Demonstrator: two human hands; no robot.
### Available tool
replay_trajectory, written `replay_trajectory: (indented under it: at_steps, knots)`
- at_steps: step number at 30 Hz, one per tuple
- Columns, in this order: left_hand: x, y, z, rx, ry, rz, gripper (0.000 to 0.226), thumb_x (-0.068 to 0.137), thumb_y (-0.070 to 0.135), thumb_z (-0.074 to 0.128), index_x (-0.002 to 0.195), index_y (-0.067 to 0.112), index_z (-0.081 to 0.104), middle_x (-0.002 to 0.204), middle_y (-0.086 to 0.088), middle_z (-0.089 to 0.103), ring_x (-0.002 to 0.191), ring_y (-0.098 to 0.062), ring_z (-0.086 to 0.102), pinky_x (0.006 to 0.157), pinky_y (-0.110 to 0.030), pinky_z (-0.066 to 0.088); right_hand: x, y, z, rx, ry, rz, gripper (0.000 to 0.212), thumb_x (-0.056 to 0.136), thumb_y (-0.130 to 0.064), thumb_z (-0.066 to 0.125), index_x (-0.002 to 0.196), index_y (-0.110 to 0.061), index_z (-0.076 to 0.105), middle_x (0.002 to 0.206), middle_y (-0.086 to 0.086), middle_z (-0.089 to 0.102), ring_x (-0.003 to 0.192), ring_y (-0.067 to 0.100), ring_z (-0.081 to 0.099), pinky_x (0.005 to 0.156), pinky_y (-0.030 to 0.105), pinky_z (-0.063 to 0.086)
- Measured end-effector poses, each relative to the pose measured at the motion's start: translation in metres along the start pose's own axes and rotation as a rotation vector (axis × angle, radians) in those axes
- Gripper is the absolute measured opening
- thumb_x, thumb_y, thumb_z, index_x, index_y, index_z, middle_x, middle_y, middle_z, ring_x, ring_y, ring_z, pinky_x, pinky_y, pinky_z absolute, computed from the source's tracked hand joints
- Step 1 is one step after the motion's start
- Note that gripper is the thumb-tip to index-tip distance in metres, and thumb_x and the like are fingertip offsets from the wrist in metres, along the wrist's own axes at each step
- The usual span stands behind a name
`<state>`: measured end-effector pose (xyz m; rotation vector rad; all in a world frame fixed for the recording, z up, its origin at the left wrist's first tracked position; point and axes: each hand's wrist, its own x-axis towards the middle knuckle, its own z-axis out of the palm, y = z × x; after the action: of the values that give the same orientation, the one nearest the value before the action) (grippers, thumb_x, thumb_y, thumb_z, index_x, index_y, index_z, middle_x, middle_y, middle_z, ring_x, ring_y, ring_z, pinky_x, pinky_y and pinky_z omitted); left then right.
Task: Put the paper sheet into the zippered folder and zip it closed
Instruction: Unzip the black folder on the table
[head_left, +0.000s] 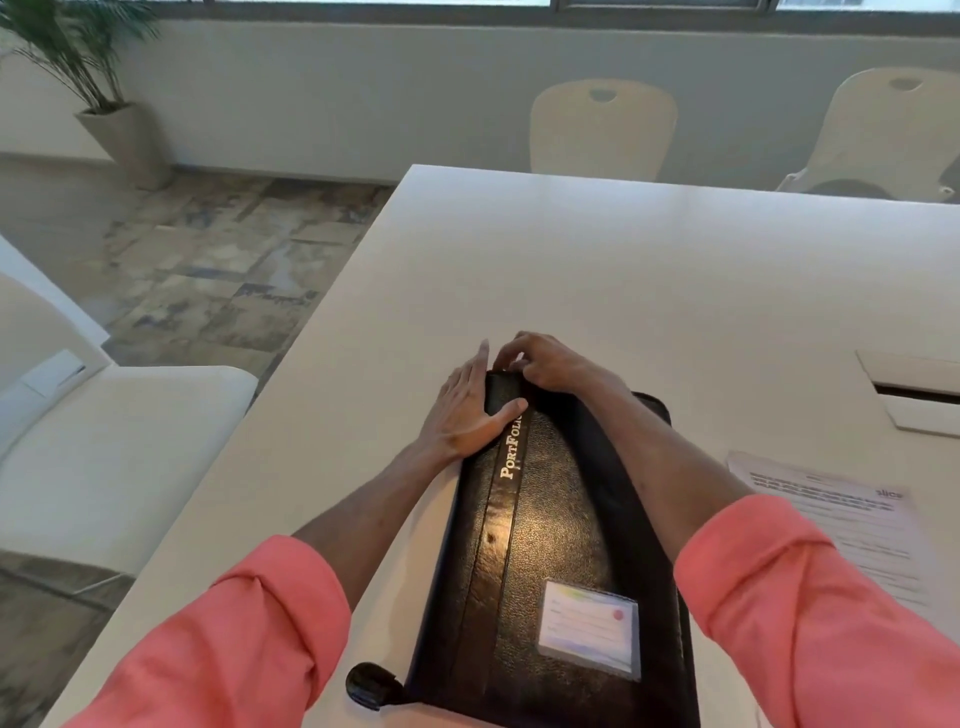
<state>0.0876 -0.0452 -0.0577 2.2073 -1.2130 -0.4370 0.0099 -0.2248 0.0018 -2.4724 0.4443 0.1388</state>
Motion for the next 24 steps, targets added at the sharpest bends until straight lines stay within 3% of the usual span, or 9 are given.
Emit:
replay_trajectory:
  at_steps: [2,5,8,11,16,20,24]
  knots:
    - [-0.001,-0.001,0.001,-0.015,0.017,-0.005,0.111,0.1,0.069,0.062,0.176,0.024,-0.004,0.182,-0.009,0.02,0.166,-0.028,0.023,0.135,-0.049,0.022,0.002,0.001,-0.005,-0.005,-0.016,-0.015,0.03,0.108,-0.002,0.056,0.117,-0.016,0.081,0.124,0.003,0.066,0.119,0.02,0.059,0.101,0.036,0.048]
    - [-0.002,-0.002,0.002,-0.002,0.045,-0.006,0.102,0.099,0.071,0.063,0.173,0.022,0.012,0.181,-0.009,0.024,0.167,-0.029,0.025,0.135,-0.052,0.025,0.006,0.004,-0.013,0.006,-0.049,0.006,0.02,0.107,-0.011,0.063,0.111,-0.015,0.082,0.12,0.004,0.076,0.115,0.024,0.067,0.106,0.044,0.054]
    - [-0.002,-0.003,0.003,-0.002,0.066,0.004,0.084,0.098,0.069,0.064,0.16,0.023,0.031,0.18,-0.008,0.026,0.166,-0.028,0.027,0.135,-0.052,0.025,0.01,0.006,-0.018,-0.01,-0.105,0.036,0.018,0.107,-0.014,0.064,0.111,-0.018,0.081,0.118,0.006,0.076,0.117,0.027,0.068,0.104,0.044,0.053]
    - [-0.002,-0.003,0.004,0.011,0.082,0.007,0.08,0.096,0.074,0.06,0.153,0.022,0.037,0.18,-0.009,0.026,0.166,-0.027,0.026,0.136,-0.049,0.023,0.013,0.005,-0.019,-0.031,-0.128,0.03,0.018,0.107,-0.014,0.064,0.11,-0.022,0.08,0.115,0.004,0.074,0.112,0.025,0.067,0.095,0.039,0.051]
    - [-0.002,-0.005,0.008,0.041,0.108,-0.016,0.095,0.092,0.082,0.053,0.159,0.019,0.032,0.181,-0.011,0.021,0.169,-0.028,0.018,0.137,-0.05,0.019,0.015,0.002,-0.004,-0.063,-0.029,-0.038,0.016,0.11,-0.019,0.061,0.113,-0.018,0.076,0.126,0.008,0.071,0.116,0.028,0.065,0.101,0.047,0.055]
    - [-0.002,-0.007,0.012,0.07,0.138,-0.05,0.109,0.09,0.087,0.052,0.167,0.018,0.017,0.179,-0.01,0.027,0.17,-0.028,0.011,0.138,-0.051,0.018,0.017,0.005,0.002,-0.067,0.033,-0.081,0.012,0.108,-0.015,0.063,0.111,-0.015,0.075,0.123,0.005,0.069,0.114,0.023,0.062,0.101,0.043,0.053]
    - [0.0,-0.007,0.012,0.085,0.118,-0.062,0.117,0.088,0.09,0.049,0.169,0.013,0.014,0.18,-0.012,0.024,0.171,-0.028,0.007,0.138,-0.051,0.016,0.019,0.007,0.002,-0.079,0.022,-0.105,0.011,0.106,-0.012,0.065,0.107,-0.015,0.075,0.12,0.005,0.065,0.111,0.021,0.06,0.099,0.041,0.053]
